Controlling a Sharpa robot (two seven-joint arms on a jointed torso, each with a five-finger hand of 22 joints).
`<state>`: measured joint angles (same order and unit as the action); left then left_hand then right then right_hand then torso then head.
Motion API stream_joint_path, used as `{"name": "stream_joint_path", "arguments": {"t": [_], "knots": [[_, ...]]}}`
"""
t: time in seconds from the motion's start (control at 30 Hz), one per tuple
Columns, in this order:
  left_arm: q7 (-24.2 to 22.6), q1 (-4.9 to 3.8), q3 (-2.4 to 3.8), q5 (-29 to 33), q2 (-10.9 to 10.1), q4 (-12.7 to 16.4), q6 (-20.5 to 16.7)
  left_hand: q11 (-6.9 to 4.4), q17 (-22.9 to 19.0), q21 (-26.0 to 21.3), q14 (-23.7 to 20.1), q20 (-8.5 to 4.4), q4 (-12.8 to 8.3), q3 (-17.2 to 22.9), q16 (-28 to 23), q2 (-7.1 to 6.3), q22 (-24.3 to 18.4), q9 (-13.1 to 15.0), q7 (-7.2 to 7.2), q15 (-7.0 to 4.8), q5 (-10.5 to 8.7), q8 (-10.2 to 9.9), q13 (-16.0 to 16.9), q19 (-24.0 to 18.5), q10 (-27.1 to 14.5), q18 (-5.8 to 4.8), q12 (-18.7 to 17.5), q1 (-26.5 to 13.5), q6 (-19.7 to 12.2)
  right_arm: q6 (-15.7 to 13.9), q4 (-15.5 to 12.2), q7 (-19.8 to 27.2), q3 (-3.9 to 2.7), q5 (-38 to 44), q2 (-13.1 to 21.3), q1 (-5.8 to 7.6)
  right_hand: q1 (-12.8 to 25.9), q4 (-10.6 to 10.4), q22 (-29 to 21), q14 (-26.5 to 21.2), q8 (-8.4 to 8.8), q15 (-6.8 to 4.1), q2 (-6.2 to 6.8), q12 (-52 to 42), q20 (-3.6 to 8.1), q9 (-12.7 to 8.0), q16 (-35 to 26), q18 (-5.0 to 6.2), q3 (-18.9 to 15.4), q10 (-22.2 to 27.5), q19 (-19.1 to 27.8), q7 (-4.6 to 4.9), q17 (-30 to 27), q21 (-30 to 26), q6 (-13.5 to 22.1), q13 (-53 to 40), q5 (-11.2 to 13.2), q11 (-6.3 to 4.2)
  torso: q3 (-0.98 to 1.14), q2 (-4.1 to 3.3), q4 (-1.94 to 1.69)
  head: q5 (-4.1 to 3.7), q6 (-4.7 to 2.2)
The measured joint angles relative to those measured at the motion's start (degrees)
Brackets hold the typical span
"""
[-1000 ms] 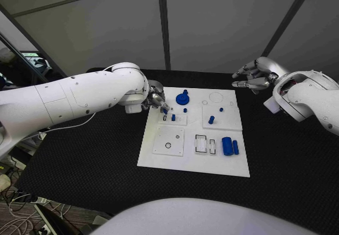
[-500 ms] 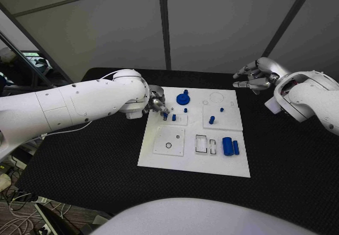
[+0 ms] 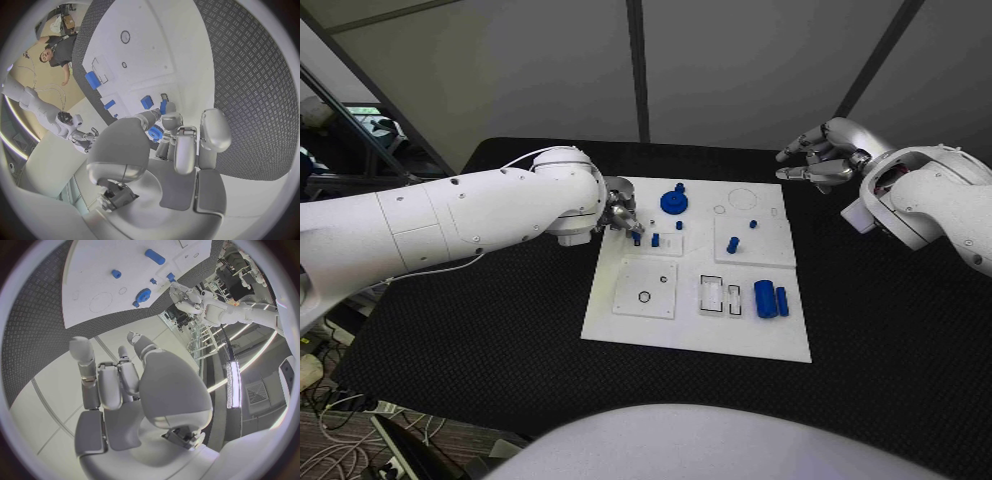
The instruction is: Assemble the parts on the task board
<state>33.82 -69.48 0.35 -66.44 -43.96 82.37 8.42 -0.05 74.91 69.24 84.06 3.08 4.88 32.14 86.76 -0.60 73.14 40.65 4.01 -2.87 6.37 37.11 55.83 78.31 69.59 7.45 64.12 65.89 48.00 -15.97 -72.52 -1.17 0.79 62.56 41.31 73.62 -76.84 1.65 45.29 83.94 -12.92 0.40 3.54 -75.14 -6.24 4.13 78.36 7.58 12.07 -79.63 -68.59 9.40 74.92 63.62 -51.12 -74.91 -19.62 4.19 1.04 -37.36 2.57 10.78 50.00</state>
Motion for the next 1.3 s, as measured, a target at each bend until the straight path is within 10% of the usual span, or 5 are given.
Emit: {"name": "stream_joint_path", "arguments": {"t": [1.3], "knots": [[0.48,0.43,0.05,-0.74,-0.62,1.17,1.5,-0.11,0.0,-0.01,0.0,-0.21,-0.39,2.74,0.23,-1.21,0.46,0.39,0.03,-0.4,0.03,0.65,0.08,0.2,0.32,0.01,0.0,-1.22,0.03,0.39,0.15,-0.01,0.0,0.01,-0.03,-0.01,0.0,0.0,-0.08,0.0,0.0,0.0,0.0,0.24,0.0,0.01,0.0,-0.01,0.0,0.0,0.0,0.0,-0.01,0.0,0.0,0.0,0.0,0.0,0.01,0.07,-0.03,-0.09,0.0]]}}
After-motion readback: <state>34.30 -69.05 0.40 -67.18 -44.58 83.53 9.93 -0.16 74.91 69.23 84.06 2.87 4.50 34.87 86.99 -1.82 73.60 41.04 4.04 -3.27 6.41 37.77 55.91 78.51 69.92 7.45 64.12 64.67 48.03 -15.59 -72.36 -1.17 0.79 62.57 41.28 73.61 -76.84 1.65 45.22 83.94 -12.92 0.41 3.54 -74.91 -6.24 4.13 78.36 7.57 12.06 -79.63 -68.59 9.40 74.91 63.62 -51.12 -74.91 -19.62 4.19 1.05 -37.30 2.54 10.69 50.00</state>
